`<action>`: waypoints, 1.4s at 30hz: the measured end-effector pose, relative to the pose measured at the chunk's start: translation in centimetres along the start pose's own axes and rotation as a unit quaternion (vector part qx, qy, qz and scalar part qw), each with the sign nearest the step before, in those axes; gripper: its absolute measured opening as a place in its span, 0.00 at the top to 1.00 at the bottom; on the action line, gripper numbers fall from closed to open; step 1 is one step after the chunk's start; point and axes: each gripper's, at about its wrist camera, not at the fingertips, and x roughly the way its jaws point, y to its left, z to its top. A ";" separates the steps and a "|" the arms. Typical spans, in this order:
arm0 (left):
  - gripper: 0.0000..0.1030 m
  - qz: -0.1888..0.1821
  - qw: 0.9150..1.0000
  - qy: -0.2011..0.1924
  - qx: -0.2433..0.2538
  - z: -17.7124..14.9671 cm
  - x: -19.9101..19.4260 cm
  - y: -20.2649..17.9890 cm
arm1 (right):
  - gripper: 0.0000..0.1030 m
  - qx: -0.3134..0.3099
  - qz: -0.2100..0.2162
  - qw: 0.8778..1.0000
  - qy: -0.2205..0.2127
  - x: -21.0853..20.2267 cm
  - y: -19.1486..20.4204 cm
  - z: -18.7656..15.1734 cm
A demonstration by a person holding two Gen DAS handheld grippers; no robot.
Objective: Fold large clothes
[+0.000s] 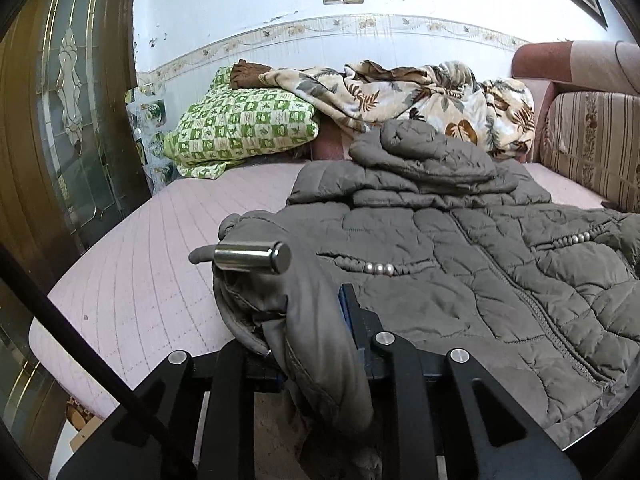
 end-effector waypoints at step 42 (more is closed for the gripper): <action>0.41 -0.020 0.998 -0.040 -0.053 30.6 21.1 1.5 | 0.71 0.092 0.046 0.992 -0.068 17.6 -3.4 29.3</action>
